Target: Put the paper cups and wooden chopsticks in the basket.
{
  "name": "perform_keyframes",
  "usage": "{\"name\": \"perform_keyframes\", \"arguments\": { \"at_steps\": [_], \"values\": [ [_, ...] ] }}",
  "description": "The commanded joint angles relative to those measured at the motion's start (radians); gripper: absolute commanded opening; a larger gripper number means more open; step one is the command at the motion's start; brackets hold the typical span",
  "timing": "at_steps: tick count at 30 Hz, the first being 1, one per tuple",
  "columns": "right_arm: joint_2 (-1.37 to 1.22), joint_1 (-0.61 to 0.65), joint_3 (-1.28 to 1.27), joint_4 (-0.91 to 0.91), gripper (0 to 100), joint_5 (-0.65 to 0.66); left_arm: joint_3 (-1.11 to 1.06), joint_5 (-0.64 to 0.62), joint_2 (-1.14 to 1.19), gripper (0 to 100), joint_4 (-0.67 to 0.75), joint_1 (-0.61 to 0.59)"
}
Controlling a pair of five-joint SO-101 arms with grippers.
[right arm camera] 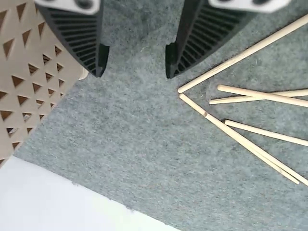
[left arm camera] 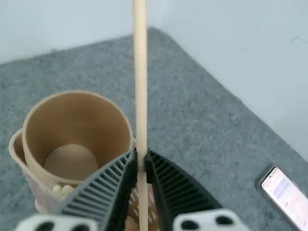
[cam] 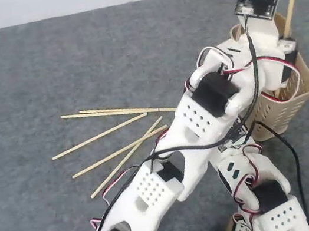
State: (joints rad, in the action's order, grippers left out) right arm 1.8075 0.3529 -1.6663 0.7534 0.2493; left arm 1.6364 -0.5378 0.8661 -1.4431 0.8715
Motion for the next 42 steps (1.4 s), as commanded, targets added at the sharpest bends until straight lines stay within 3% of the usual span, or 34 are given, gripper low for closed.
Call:
{"name": "perform_keyframes", "arguments": {
  "at_steps": [1, 6, 11, 14, 20, 24, 27, 30, 37, 39, 42],
  "values": [
    [0.008, -0.002, -0.015, -0.021, 20.9, 0.018, 0.041, 0.015, -0.014, 14, -0.068, 0.02],
    [0.008, -0.002, -0.015, -0.019, 20.9, 0.018, 0.041, 0.014, -0.04, 31, -0.161, 0.041],
    [0.008, -0.002, -0.015, -0.019, 20.9, 0.018, 0.041, 0.018, -0.08, 29, -0.183, 0.011],
    [0.008, -0.002, -0.015, -0.019, 20.9, 0.018, 0.041, 0.032, -0.126, 26, -0.275, -0.048],
    [0.008, -0.002, -0.015, -0.019, 20.9, 0.018, 0.035, 0.298, -0.273, 12, -0.318, -0.364],
    [0.008, 0.001, -0.015, -0.019, 20.9, 0.018, -0.056, 0.348, -0.364, 10, -0.318, -0.572],
    [0.008, -0.001, -0.015, -0.019, 20.9, 0.018, -0.226, 0.437, -0.433, 10, -0.319, -0.706],
    [0.008, -0.002, -0.015, -0.019, 20.9, 0.018, -0.476, 0.674, -0.522, 9, -0.319, -0.773],
    [0.008, -0.002, -0.015, -0.019, 20.9, 0.018, -1.162, 1.178, -1.066, 5, -0.296, -0.672],
    [0.008, -0.002, -0.015, -0.019, 20.9, 0.018, -1.271, 1.218, -1.255, 2, -0.201, -0.658],
    [0.008, -0.002, -0.015, -0.019, 20.9, 0.018, -1.498, 1.135, -1.493, 2, 0.02, -0.732]
  ]
}}
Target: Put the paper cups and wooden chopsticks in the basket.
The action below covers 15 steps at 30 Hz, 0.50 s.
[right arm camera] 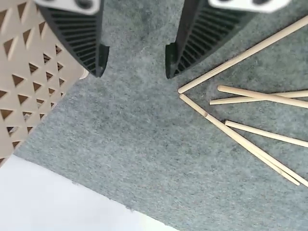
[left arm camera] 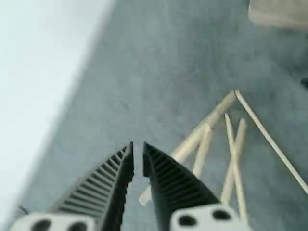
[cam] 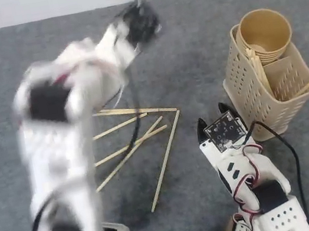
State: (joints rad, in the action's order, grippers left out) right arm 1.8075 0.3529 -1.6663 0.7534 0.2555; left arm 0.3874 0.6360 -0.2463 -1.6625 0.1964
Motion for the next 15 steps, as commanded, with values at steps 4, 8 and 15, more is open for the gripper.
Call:
{"name": "perform_keyframes", "arguments": {
  "at_steps": [4, 8, 15],
  "values": [
    [0.008, -0.002, -0.015, -0.018, 20.9, 0.012, -0.722, -0.114, -0.545, 11, 0.52, -0.19],
    [0.008, 0.001, -0.015, -0.016, 20.9, 0.012, -1.132, 0.147, -0.559, 19, 0.661, -0.213],
    [0.008, 0.001, -0.015, -0.016, 20.9, 0.012, -1.148, 0.43, -0.436, 19, 0.58, -0.212]
  ]
}}
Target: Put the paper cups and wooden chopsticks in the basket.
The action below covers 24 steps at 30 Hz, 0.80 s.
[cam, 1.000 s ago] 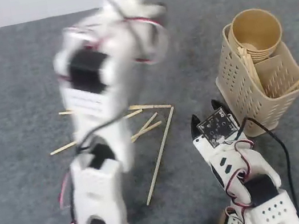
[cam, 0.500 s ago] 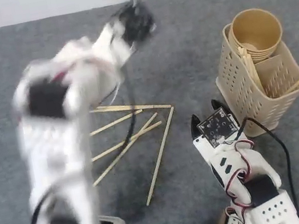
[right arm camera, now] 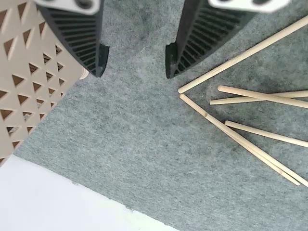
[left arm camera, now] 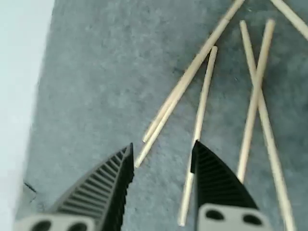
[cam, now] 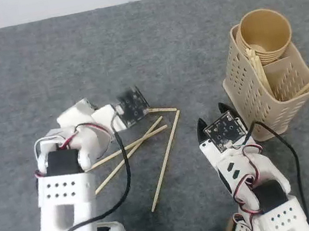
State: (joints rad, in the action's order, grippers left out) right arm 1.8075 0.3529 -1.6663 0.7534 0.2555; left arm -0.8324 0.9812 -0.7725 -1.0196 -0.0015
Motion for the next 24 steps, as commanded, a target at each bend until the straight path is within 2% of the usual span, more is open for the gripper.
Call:
{"name": "perform_keyframes", "arguments": {
  "at_steps": [1, 7, 20, 24],
  "values": [
    [0.008, 0.001, -0.015, -0.016, 20.9, 0.012, 0.12, 0.08, 0.157, 19, -0.1, -0.015],
    [0.008, 0.001, -0.015, -0.016, 20.9, 0.012, 0.409, 0.08, 0.56, 19, -0.244, -0.026],
    [0.008, 0.001, -0.015, -0.016, 20.9, 0.012, 0.872, 0.206, 1.125, 19, -0.215, -0.009],
    [0.008, 0.002, -0.015, -0.016, 20.9, 0.012, 1.018, 0.21, 1.313, 19, -0.209, -0.011]
  ]
}}
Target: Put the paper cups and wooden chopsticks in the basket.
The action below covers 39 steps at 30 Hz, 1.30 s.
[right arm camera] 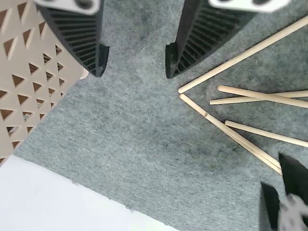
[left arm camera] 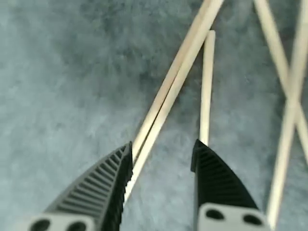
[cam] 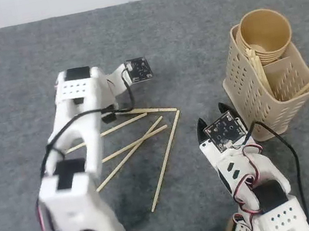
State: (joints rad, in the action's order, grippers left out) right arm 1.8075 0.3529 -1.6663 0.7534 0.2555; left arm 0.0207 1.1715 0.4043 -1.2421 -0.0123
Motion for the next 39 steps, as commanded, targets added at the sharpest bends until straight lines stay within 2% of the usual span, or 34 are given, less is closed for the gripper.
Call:
{"name": "perform_keyframes", "arguments": {
  "at_steps": [1, 7, 10, 16, 21, 26, 30, 35, 39],
  "values": [
    [0.008, 0.002, -0.015, -0.018, 20.9, 0.012, 0.209, 0.02, 0.18, 19, 0.009, -0.003],
    [0.008, 0.002, -0.015, -0.019, 20.9, 0.012, 0.404, 0.041, 0.367, 19, -0.052, 0.003],
    [0.008, 0.002, -0.015, -0.021, 20.9, 0.014, 0.49, 0.114, 0.434, 16, -0.163, 0.015],
    [0.008, 0.002, -0.015, -0.021, 20.9, 0.014, 0.696, 0.144, 0.551, 1, -0.353, 0.038],
    [0.008, 0.002, -0.015, -0.019, 20.9, 0.014, 0.905, 0.16, 0.62, 1, -0.52, 0.041],
    [0.008, -0.001, -0.015, -0.021, 20.9, 0.014, 1.078, -0.049, 0.456, 1, -0.517, 0.078],
    [0.008, -0.001, -0.015, -0.022, 20.9, 0.014, 1.084, -0.132, 0.21, 1, -0.516, 0.149],
    [0.008, -0.001, -0.015, -0.024, 20.9, 0.014, 1.033, -0.259, -0.069, 1, -0.514, 0.285],
    [0.008, 0.001, -0.015, -0.021, 20.9, 0.014, 1.032, -0.445, -0.213, 1, -0.448, 0.433]
  ]
}}
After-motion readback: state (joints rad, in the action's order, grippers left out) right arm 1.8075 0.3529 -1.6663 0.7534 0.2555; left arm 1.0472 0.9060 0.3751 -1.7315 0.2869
